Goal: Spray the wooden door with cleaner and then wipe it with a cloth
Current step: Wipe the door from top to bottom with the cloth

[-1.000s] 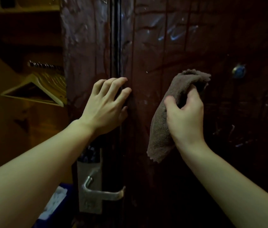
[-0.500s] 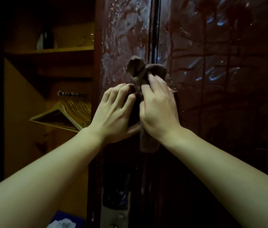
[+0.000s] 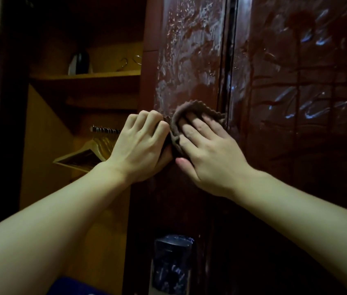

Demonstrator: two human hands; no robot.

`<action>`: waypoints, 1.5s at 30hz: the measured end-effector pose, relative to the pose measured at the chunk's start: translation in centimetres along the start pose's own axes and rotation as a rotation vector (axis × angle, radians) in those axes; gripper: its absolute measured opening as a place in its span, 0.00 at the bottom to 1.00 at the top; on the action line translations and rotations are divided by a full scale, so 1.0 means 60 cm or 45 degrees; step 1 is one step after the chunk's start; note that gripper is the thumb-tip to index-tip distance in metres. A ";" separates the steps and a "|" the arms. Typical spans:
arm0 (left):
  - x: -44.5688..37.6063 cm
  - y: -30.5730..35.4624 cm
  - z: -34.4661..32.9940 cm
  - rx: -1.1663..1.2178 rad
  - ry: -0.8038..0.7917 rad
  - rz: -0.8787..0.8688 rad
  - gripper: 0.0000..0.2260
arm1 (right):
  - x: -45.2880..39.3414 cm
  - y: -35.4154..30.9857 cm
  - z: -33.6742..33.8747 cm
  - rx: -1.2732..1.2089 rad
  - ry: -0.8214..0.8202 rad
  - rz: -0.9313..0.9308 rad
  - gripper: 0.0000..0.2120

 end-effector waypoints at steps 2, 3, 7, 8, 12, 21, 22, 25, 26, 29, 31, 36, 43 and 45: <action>0.003 -0.012 -0.004 -0.053 -0.054 -0.012 0.15 | -0.044 0.015 0.005 0.072 0.069 -0.029 0.27; 0.004 -0.015 -0.007 -0.074 -0.077 -0.019 0.15 | -0.070 0.027 0.010 0.097 0.106 -0.079 0.26; 0.015 -0.018 -0.015 -0.063 -0.099 -0.073 0.19 | -0.100 0.029 0.013 0.064 0.145 -0.205 0.25; 0.019 -0.017 -0.015 -0.058 -0.090 -0.099 0.19 | -0.084 0.017 0.010 0.042 0.184 -0.167 0.24; 0.044 -0.007 -0.023 -0.050 -0.117 -0.317 0.19 | -0.036 -0.014 0.008 -0.079 0.314 0.020 0.17; 0.045 -0.026 -0.029 -0.051 -0.186 -0.403 0.23 | -0.143 0.009 0.023 0.039 0.116 0.056 0.29; 0.044 -0.027 -0.028 -0.050 -0.192 -0.421 0.23 | -0.123 0.002 0.021 0.043 0.176 0.106 0.26; 0.047 -0.023 -0.028 -0.075 -0.244 -0.480 0.23 | -0.081 0.002 0.015 0.042 0.239 0.213 0.23; 0.045 -0.024 -0.027 -0.074 -0.255 -0.455 0.24 | -0.089 0.014 0.018 0.069 0.227 0.193 0.24; 0.027 -0.030 -0.023 -0.042 -0.278 -0.334 0.27 | -0.144 0.073 0.042 0.117 0.198 -0.043 0.28; 0.010 -0.036 -0.019 -0.037 -0.286 -0.254 0.29 | -0.162 0.097 0.051 0.097 0.185 -0.163 0.29; -0.025 -0.038 -0.011 -0.066 -0.220 -0.161 0.28 | -0.069 0.058 0.040 0.017 0.400 -0.078 0.16; -0.048 -0.050 -0.014 -0.066 -0.244 -0.155 0.32 | -0.155 0.137 0.056 0.165 0.325 -0.302 0.20; -0.049 -0.052 -0.013 -0.068 -0.235 -0.168 0.31 | -0.169 0.138 0.062 0.130 0.362 -0.326 0.17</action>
Point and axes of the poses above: each hand's wrist, its own x-axis away from the middle knuckle, its own z-axis out of the back of the hand, y = z × x, the point moved 6 cm from there along -x, towards the middle knuckle, and after that the axes turned 8 degrees about x, right-handed, at the moved point
